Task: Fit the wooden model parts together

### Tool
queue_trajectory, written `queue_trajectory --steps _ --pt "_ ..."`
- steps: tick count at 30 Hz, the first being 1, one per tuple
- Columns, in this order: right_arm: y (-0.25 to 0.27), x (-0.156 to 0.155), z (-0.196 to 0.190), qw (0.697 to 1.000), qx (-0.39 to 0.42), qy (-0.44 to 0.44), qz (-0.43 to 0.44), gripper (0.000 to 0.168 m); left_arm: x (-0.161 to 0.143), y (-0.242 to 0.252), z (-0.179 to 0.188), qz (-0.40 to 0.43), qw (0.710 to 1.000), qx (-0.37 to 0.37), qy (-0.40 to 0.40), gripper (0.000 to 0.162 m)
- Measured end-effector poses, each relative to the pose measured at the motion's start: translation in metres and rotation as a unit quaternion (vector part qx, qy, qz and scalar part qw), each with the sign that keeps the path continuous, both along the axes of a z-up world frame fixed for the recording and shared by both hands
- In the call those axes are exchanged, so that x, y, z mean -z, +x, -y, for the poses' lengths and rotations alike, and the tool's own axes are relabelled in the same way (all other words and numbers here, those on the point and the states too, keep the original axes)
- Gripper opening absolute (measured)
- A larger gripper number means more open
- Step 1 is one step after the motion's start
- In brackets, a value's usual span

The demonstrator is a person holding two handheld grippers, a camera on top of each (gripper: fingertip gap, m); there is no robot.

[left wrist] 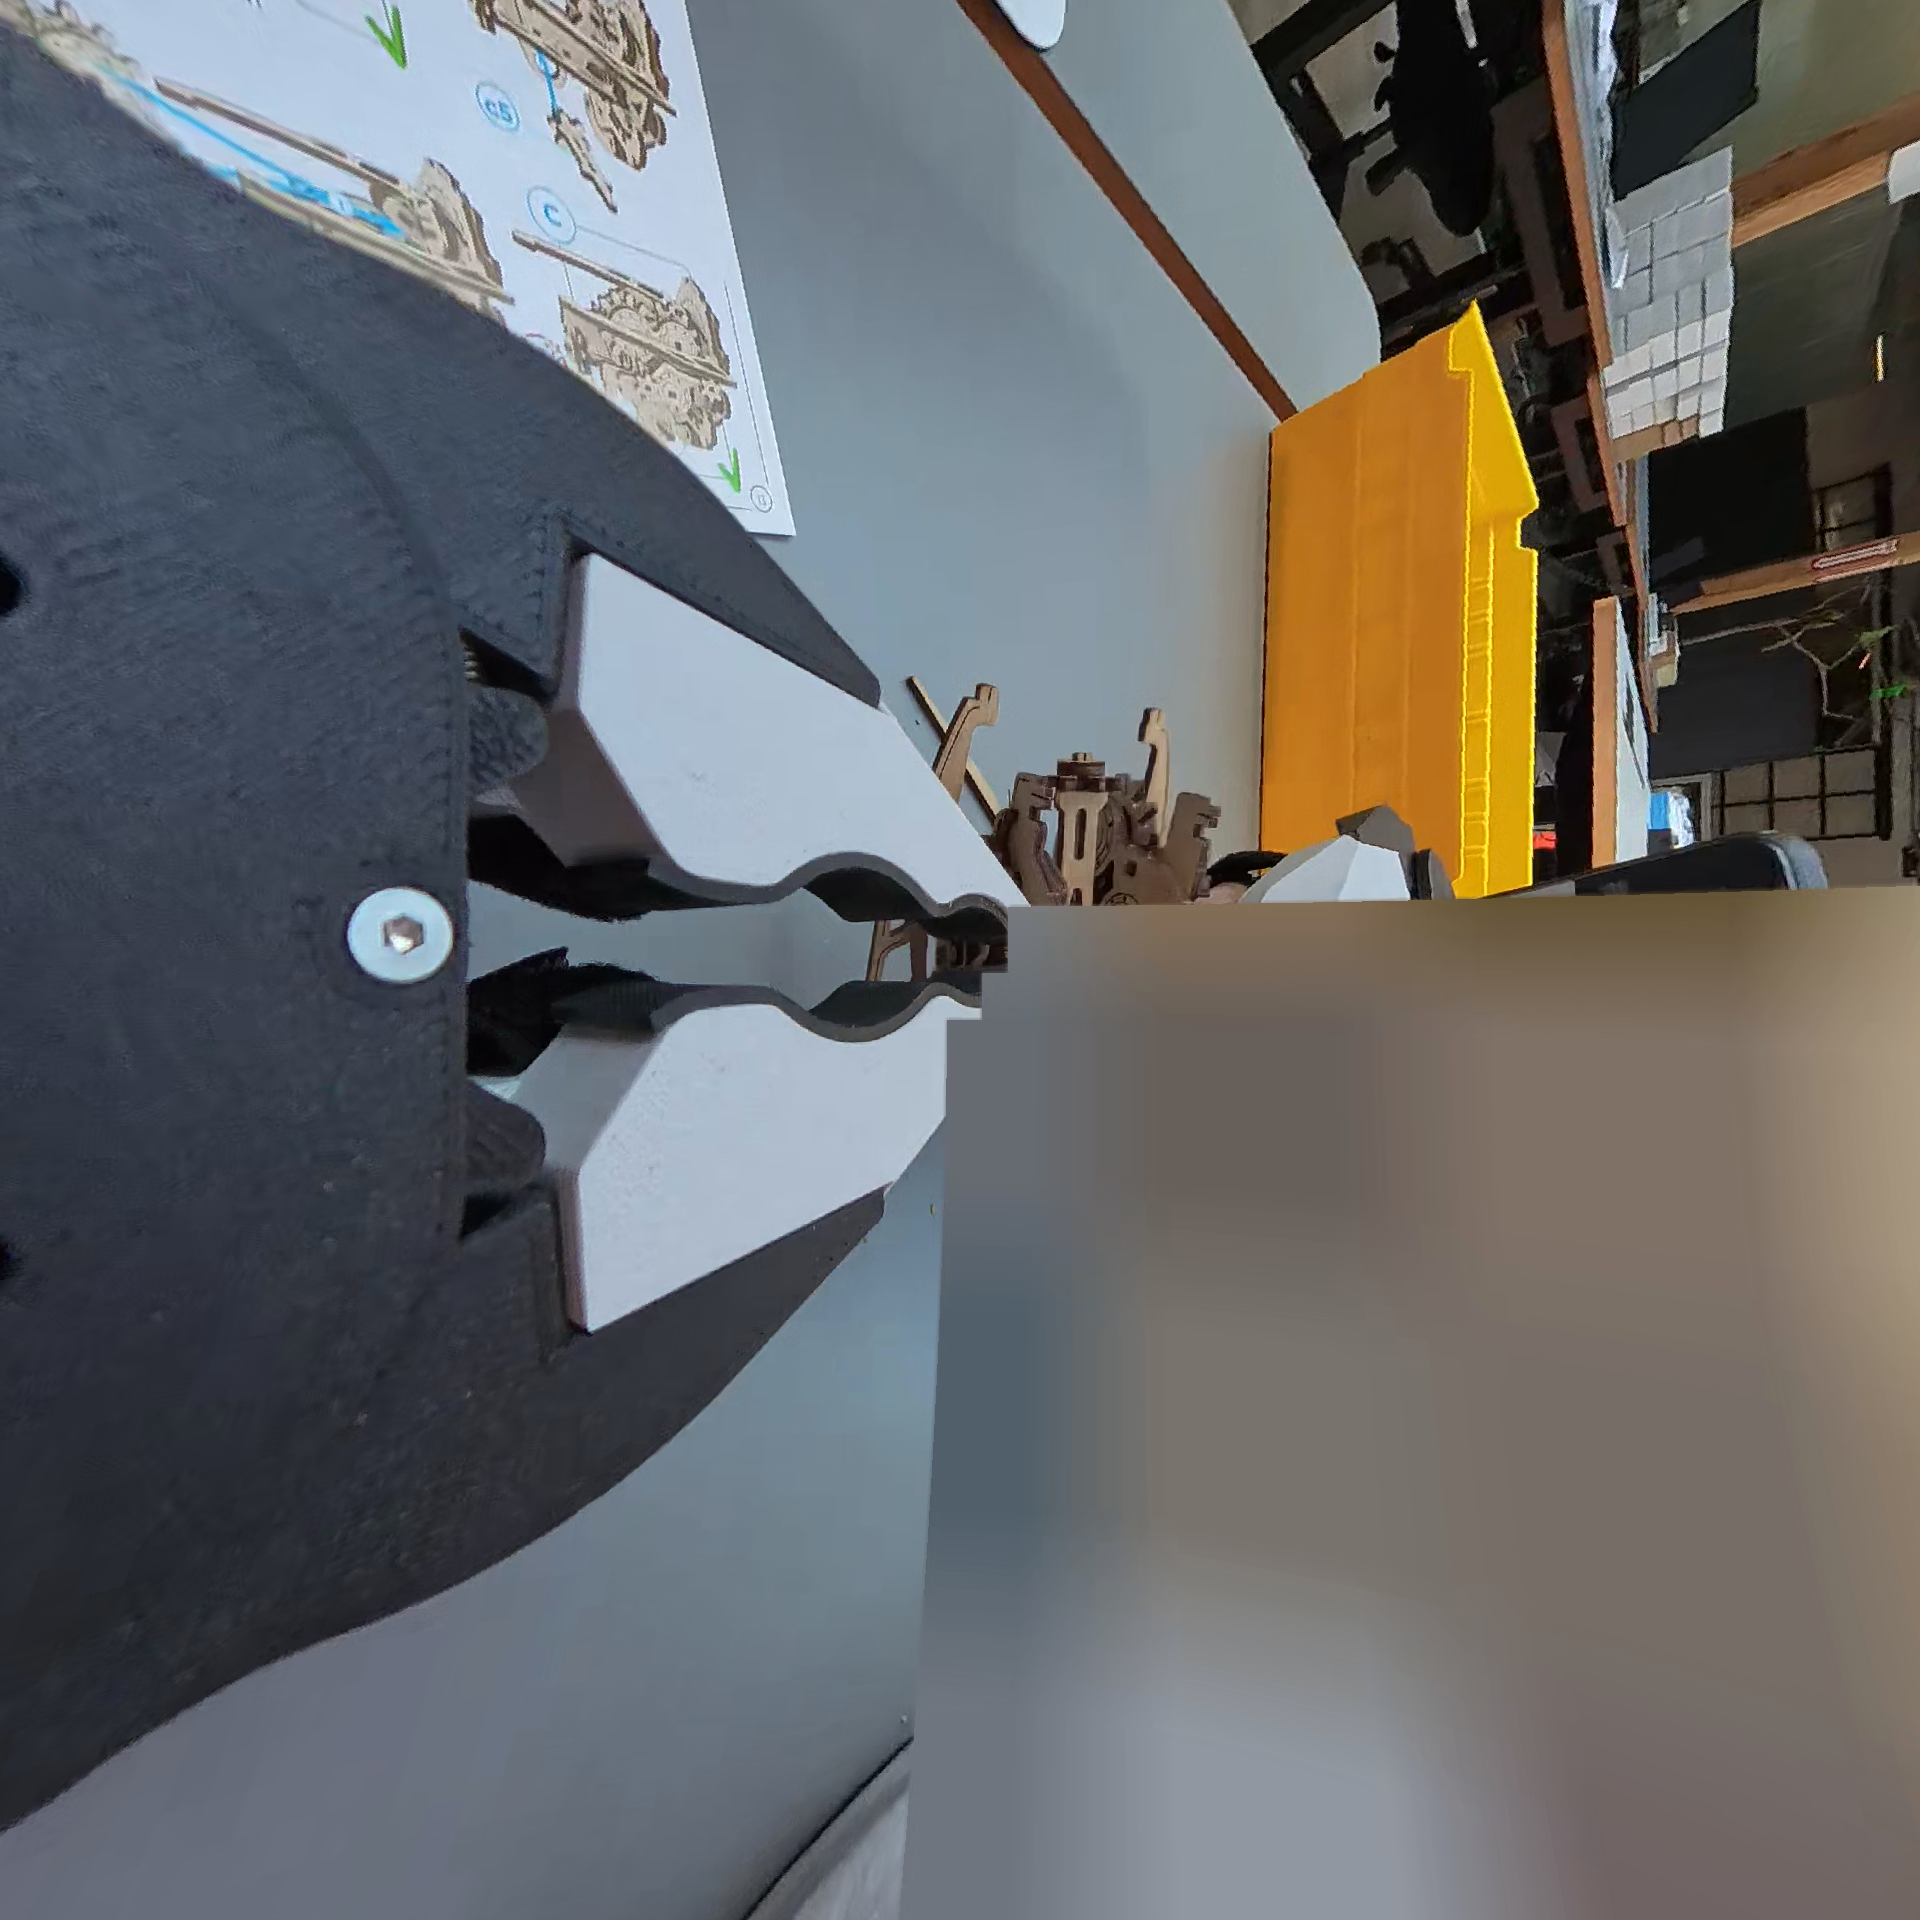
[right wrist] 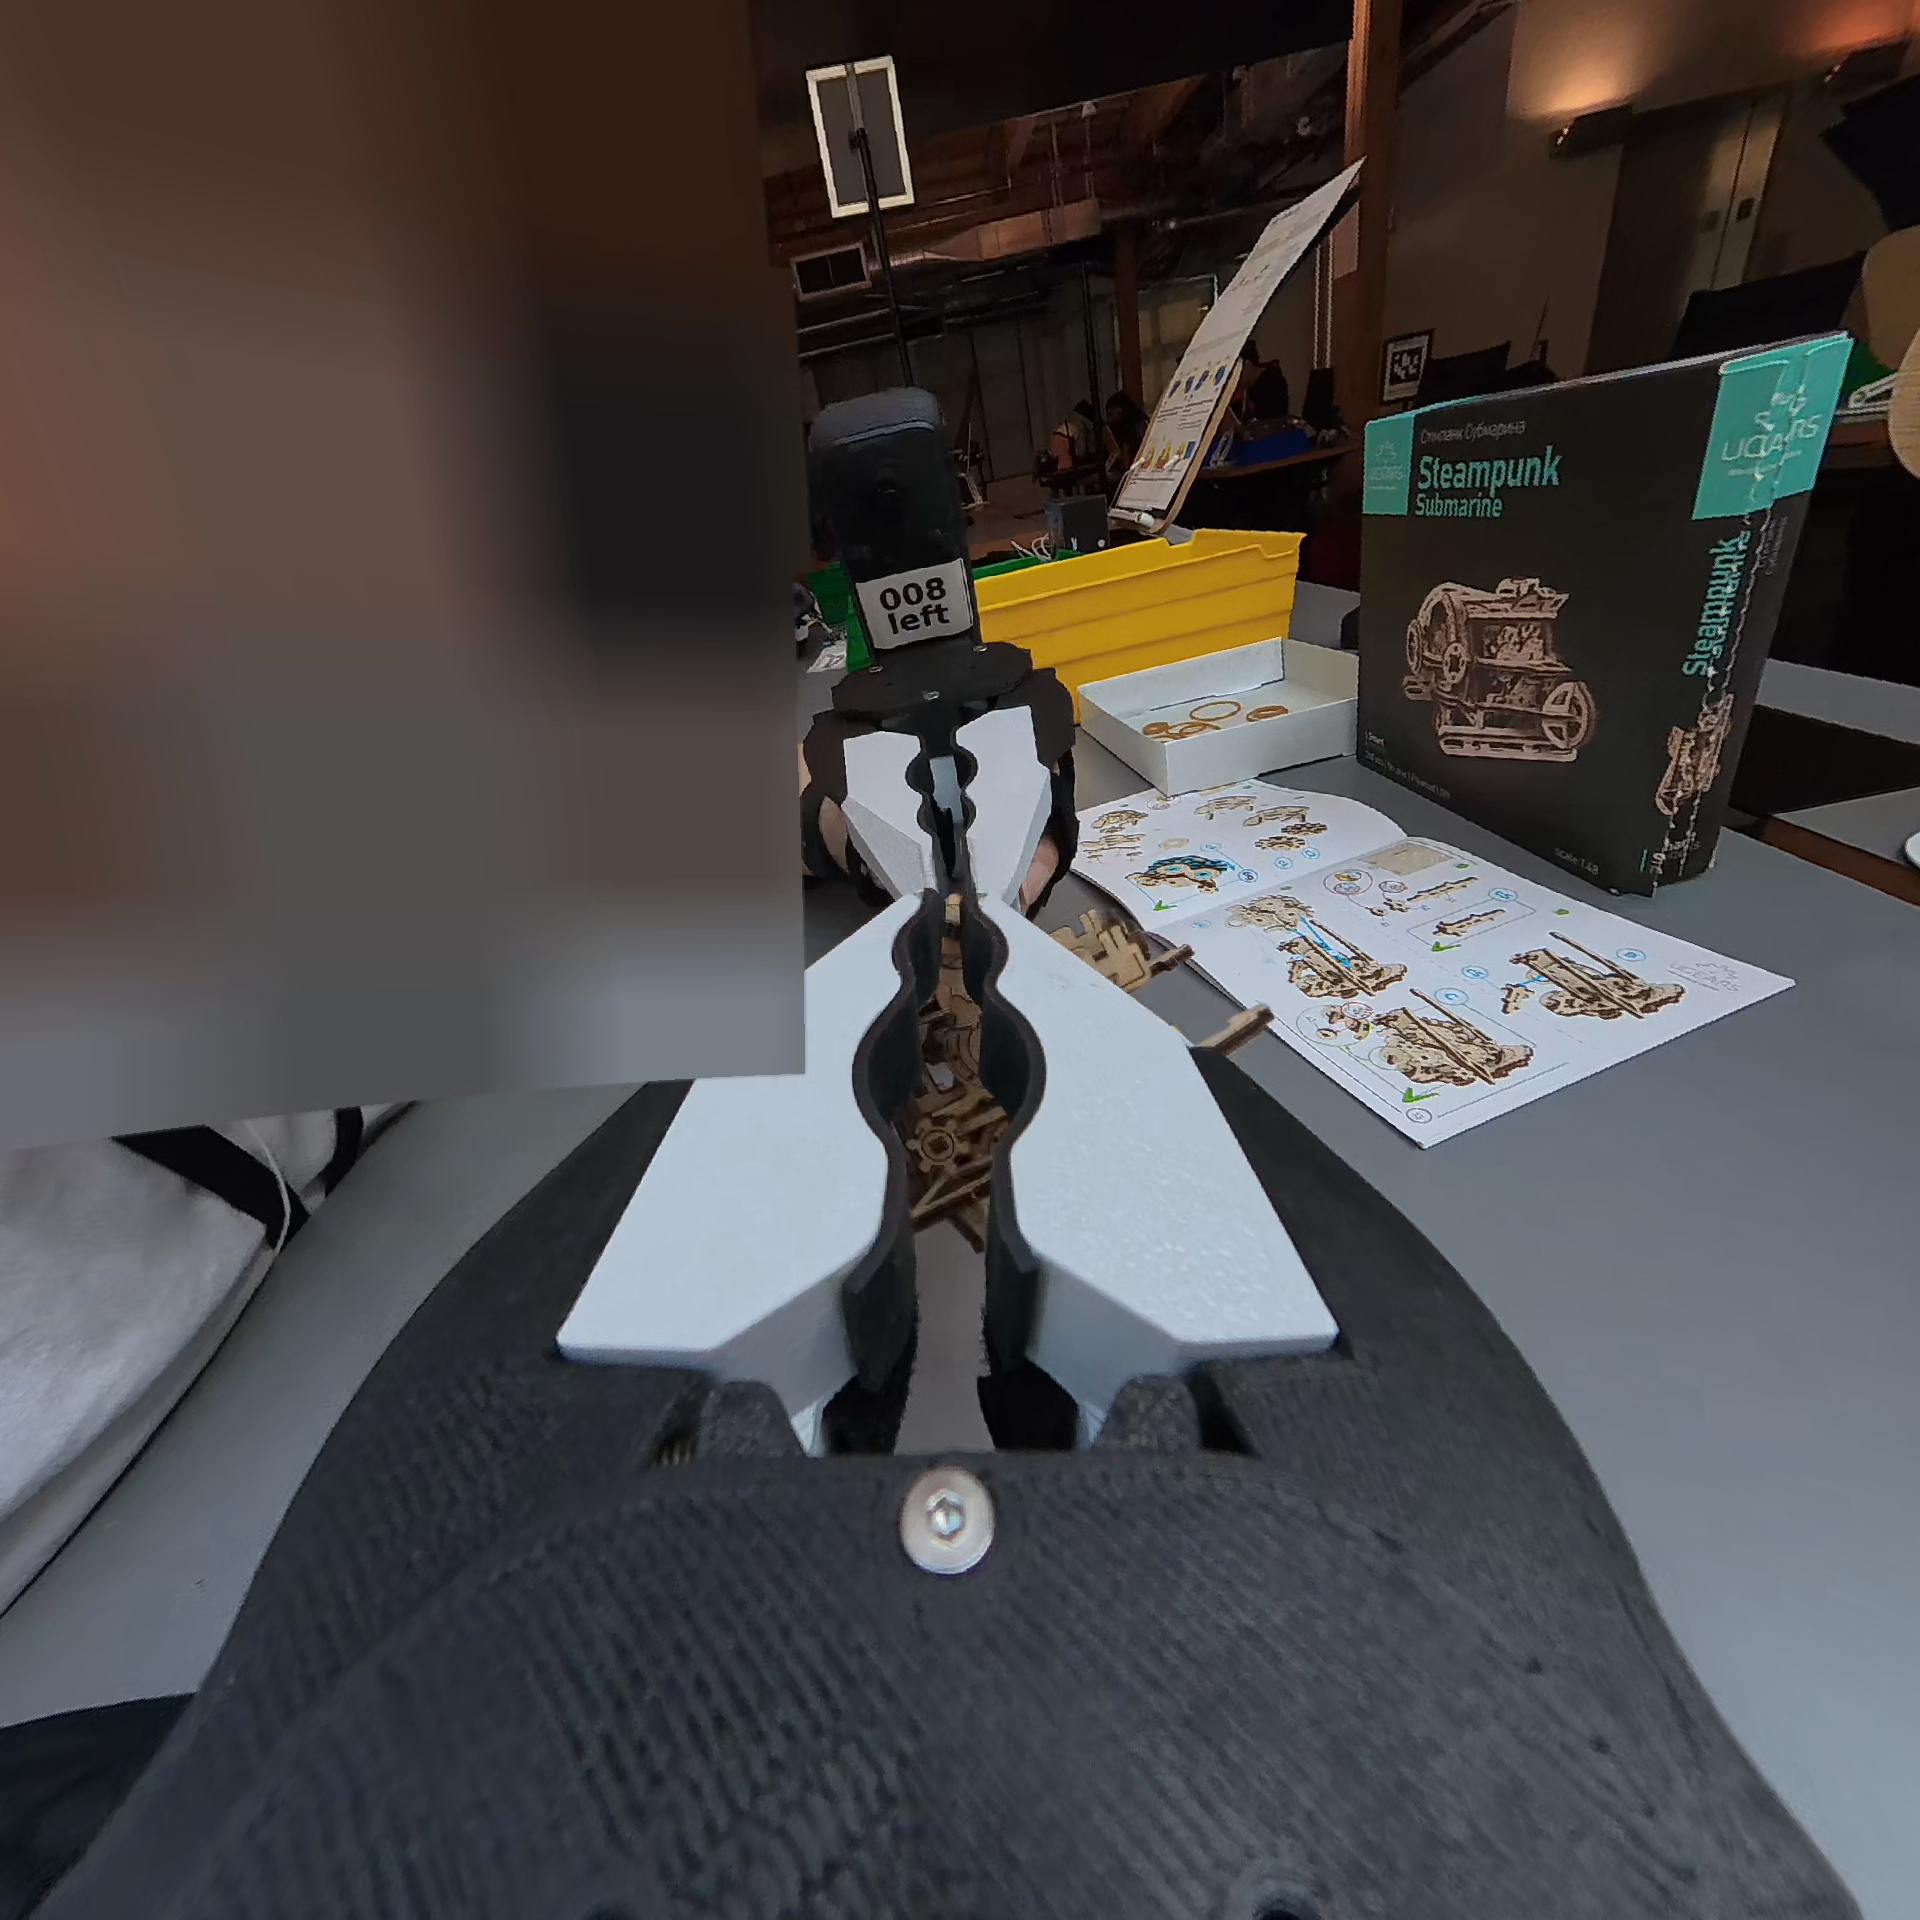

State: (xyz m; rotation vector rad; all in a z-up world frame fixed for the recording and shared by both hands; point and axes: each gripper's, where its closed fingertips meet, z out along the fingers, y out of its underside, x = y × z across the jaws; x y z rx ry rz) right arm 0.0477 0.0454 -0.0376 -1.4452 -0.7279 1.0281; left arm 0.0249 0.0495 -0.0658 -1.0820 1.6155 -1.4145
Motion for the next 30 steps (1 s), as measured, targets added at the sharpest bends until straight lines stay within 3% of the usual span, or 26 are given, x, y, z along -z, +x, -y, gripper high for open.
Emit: queue_trajectory --steps 4,14,30 --pt "0.002 0.014 -0.002 0.999 0.009 0.000 0.041 0.000 -0.005 -0.002 -0.006 0.006 0.998 0.011 -0.063 0.001" --pt "-0.001 0.052 -0.004 0.972 0.042 0.083 0.216 0.001 0.020 -0.002 -0.012 -0.074 0.994 0.020 -0.082 0.000" --pt "-0.001 0.051 -0.012 0.963 0.061 0.124 0.231 0.001 0.022 -0.005 -0.019 -0.082 0.994 0.025 -0.073 0.001"
